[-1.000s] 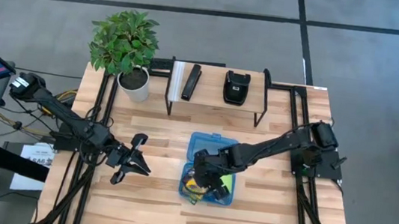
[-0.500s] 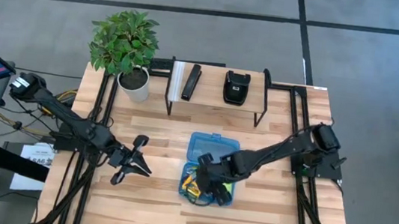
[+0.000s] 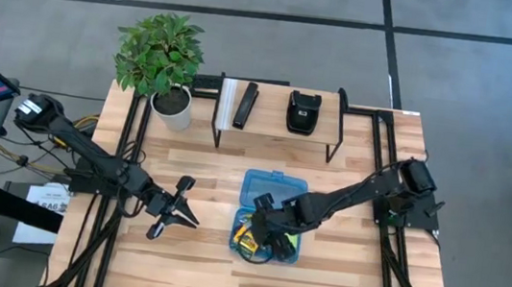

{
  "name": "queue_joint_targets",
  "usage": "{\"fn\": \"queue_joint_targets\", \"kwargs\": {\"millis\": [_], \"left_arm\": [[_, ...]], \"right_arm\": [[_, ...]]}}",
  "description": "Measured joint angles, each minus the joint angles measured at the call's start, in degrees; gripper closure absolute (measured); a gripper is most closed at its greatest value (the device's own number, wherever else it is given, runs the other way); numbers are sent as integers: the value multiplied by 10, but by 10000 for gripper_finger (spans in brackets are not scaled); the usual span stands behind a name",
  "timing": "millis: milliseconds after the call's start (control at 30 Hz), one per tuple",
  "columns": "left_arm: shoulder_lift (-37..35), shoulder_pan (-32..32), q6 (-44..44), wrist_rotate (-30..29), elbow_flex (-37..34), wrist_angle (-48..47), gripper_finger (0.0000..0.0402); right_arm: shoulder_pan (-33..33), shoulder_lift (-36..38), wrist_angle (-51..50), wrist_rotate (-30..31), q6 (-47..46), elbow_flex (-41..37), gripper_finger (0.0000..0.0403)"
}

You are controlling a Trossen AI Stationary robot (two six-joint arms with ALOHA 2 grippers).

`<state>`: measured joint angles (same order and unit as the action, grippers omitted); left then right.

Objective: Pack school essentials
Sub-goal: Put the box of crayons into the supply box

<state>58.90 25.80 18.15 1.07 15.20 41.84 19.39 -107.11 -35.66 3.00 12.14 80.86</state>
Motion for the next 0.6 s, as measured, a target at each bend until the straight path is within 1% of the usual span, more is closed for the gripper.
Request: {"fn": "queue_joint_targets", "kwargs": {"millis": [233, 367, 433, 533, 600], "left_arm": [[8, 0, -1, -10, 0, -3, 367], [17, 0, -26, -25, 0, -2, 367], [36, 0, -44, -31, 0, 5, 367], [86, 0, -65, -33, 3, 27, 367], [126, 4, -80, -32, 25, 25, 367]], "right_arm": [[-12, 0, 4, -14, -12, 0, 126], [-11, 0, 7, -16, -19, 0, 125], [-7, 0, 8, -16, -18, 0, 121], [-4, 0, 7, -13, -19, 0, 117], [-4, 0, 5, -4, -31, 0, 117]]}}
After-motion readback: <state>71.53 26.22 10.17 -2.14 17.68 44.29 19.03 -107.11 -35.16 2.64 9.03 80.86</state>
